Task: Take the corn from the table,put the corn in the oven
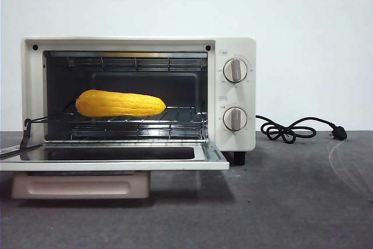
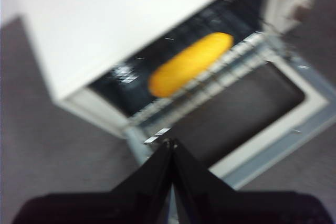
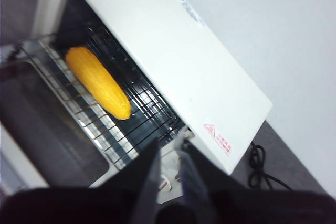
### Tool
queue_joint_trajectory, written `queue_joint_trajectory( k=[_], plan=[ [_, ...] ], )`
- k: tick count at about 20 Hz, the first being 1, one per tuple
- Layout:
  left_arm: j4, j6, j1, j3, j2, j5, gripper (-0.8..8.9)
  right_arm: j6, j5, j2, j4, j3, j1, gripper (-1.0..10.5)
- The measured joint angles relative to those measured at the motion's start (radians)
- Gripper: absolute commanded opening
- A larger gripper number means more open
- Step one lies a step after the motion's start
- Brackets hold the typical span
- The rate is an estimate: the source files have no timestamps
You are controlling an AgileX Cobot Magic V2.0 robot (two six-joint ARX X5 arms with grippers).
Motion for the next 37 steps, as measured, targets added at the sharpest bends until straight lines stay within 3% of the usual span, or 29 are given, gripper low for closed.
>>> queue_joint_trajectory(
  k=[8, 20, 24, 27, 37],
  plan=[
    [0.035, 0.040, 0.332, -0.061, 0.025, 0.483, -0.08, 0.036, -0.229, -0.125, -0.113, 0.000, -0.096, -0.2],
    [0.121, 0.045, 0.917, -0.359, 0.031, 1.138, -0.08, 0.060, -0.477, -0.134, -0.175, 0.000, -0.309, -0.2],
    [0.158, 0.060, 1.010, -0.411, 0.096, 1.101, -0.08, 0.064, -0.536, -0.134, -0.176, 0.000, -0.340, -0.2],
    [0.174, 0.062, 1.013, -0.415, 0.228, 1.072, -0.08, 0.064, -0.576, -0.134, -0.184, 0.000, -0.344, -0.2],
    [0.232, 0.070, 1.007, -0.417, 0.544, 1.064, -0.08, 0.064, -0.581, -0.134, -0.202, 0.000, -0.344, -0.2]
  ],
)
